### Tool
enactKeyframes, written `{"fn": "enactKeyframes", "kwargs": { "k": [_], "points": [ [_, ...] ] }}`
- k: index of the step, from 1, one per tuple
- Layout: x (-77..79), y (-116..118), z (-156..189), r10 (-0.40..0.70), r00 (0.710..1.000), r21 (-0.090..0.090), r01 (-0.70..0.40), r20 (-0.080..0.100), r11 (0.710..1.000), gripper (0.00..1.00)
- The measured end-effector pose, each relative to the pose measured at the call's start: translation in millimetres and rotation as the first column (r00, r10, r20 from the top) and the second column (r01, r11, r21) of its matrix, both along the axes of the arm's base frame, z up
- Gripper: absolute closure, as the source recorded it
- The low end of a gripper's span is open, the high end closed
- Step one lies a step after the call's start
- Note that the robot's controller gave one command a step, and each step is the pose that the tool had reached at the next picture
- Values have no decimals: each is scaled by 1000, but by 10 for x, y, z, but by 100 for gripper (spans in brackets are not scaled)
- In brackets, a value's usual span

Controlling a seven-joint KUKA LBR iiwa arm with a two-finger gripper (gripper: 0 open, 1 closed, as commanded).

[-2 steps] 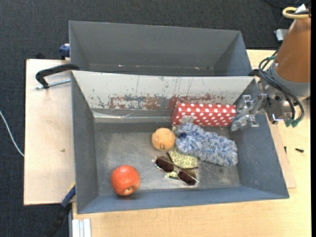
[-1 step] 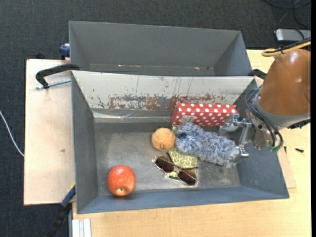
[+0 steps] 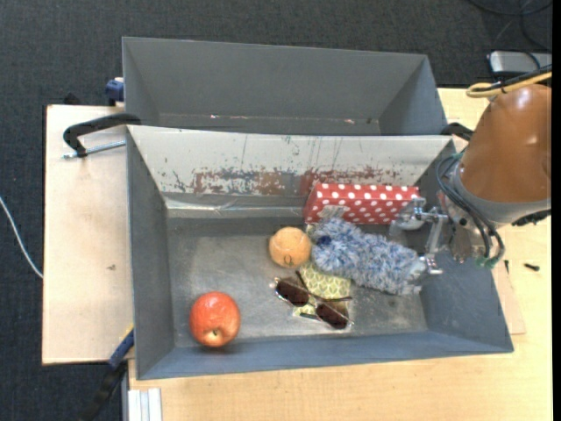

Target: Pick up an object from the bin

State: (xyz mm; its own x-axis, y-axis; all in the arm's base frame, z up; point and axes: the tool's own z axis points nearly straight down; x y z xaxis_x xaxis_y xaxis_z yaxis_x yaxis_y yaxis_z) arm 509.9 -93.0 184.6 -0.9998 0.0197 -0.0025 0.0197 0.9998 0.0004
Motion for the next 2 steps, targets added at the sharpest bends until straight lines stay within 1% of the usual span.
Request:
{"fn": "enactKeyframes", "kwargs": {
  "k": [1,2],
  "points": [
    [4,74,-346,53,999,-2,-53,7,999,0],
    [-107,341,-1086,266,964,-9,-266,25,964,100]
  ]
}}
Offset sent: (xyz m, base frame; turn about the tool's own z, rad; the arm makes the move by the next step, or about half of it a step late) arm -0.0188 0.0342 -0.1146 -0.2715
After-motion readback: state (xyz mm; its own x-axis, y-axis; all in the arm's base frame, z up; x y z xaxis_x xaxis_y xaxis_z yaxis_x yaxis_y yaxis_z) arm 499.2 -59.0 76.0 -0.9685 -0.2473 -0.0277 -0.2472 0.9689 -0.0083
